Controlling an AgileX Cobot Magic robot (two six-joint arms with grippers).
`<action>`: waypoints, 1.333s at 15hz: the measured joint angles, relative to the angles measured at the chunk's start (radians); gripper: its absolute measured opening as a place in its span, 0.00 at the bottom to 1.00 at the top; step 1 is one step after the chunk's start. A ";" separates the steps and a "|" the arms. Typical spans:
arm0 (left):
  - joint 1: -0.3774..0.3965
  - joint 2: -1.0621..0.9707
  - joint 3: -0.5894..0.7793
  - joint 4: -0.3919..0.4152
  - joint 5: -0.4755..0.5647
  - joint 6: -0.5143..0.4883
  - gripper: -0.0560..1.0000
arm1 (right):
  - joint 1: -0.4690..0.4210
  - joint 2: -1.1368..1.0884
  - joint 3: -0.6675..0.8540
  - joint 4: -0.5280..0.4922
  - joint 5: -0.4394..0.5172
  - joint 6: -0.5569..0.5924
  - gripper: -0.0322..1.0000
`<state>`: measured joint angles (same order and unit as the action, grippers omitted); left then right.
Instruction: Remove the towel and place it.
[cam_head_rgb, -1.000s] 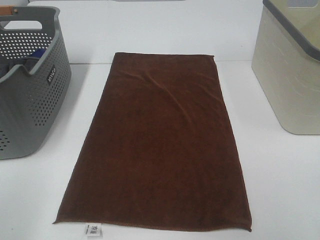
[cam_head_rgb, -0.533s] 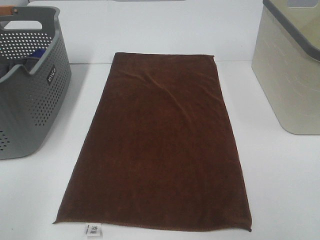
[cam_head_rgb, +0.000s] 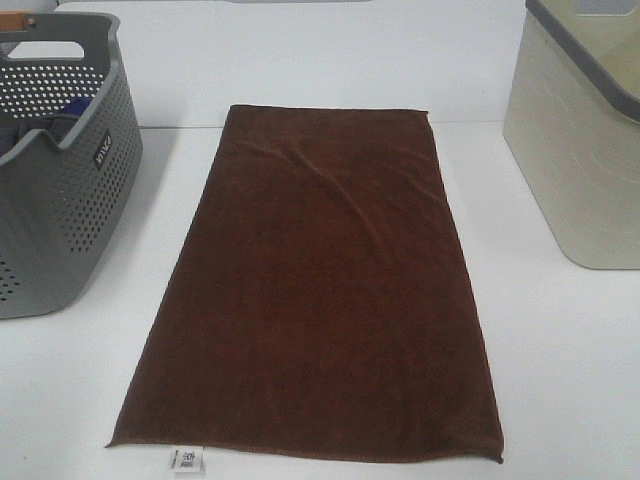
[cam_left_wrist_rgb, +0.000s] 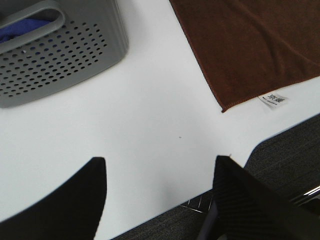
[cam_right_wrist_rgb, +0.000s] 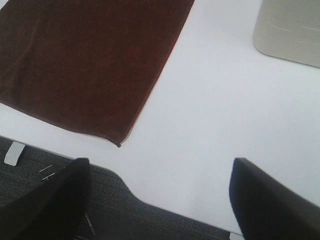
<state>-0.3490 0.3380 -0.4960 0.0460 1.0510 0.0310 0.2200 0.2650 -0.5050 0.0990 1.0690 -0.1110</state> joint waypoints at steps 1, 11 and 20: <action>0.000 0.000 0.000 0.000 0.000 0.000 0.62 | 0.000 0.000 0.000 0.000 0.000 0.000 0.74; 0.235 -0.213 0.000 0.000 -0.002 0.000 0.62 | -0.126 -0.040 0.000 0.000 0.000 0.000 0.74; 0.331 -0.342 0.000 0.000 -0.002 -0.001 0.62 | -0.172 -0.238 0.000 0.000 0.000 0.000 0.74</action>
<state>-0.0180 -0.0040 -0.4960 0.0460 1.0490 0.0300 0.0480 0.0270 -0.5050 0.0990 1.0690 -0.1110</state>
